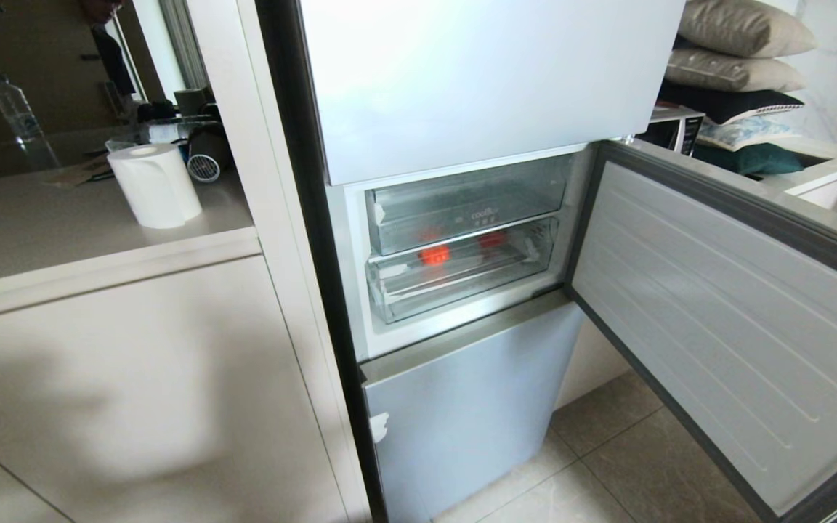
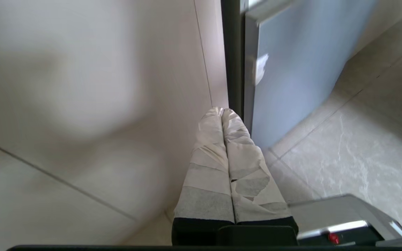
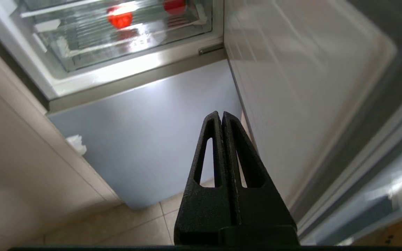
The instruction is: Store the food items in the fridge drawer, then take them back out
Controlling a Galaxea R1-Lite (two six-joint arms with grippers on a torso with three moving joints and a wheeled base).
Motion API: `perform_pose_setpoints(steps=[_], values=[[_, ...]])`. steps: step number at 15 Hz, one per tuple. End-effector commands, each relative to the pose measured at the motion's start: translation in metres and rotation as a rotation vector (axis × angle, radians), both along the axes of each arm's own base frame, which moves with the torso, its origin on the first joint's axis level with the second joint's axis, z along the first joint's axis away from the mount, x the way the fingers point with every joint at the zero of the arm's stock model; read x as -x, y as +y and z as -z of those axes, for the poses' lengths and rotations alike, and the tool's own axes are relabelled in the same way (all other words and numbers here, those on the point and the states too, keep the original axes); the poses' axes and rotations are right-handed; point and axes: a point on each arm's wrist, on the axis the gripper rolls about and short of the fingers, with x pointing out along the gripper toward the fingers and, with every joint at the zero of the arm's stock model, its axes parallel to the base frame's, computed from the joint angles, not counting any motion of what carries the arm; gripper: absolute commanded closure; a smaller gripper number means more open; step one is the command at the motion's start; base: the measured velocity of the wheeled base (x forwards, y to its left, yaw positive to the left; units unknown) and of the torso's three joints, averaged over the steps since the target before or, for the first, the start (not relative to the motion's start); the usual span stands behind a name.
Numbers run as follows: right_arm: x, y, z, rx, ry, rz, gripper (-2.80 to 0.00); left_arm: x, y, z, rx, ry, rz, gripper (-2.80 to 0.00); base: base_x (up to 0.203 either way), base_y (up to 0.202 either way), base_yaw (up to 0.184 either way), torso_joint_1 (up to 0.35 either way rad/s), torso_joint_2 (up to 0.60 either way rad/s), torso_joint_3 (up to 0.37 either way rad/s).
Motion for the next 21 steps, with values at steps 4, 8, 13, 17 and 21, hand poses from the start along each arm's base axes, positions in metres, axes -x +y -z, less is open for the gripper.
perform_pose_setpoints(steps=[4,8,13,17,21], values=[[-0.056,-0.005,-0.003,0.015,0.079,0.152,0.0,0.013,0.0,0.003,-0.009,-0.171,0.01,0.0,0.0,0.0,0.0,0.0,0.0,0.0],[-0.076,-0.022,-0.006,0.02,0.055,0.335,0.0,0.013,0.0,0.003,-0.008,-0.172,0.007,0.0,0.0,0.0,0.0,0.0,0.0,0.0],[-0.079,-0.033,-0.006,0.02,0.048,0.446,0.0,0.013,0.0,0.003,0.026,-0.173,-0.003,0.0,0.0,0.0,0.0,0.0,0.0,0.0],[-0.072,-0.032,-0.005,0.024,0.038,0.45,0.0,0.013,0.002,0.004,0.155,-0.169,-0.089,0.0,0.0,0.0,0.0,0.0,0.0,0.0],[-0.057,-0.028,0.0,0.022,0.013,0.42,0.0,0.013,0.002,0.004,0.155,-0.169,-0.09,0.0,0.0,0.0,0.0,0.0,0.0,0.0]])
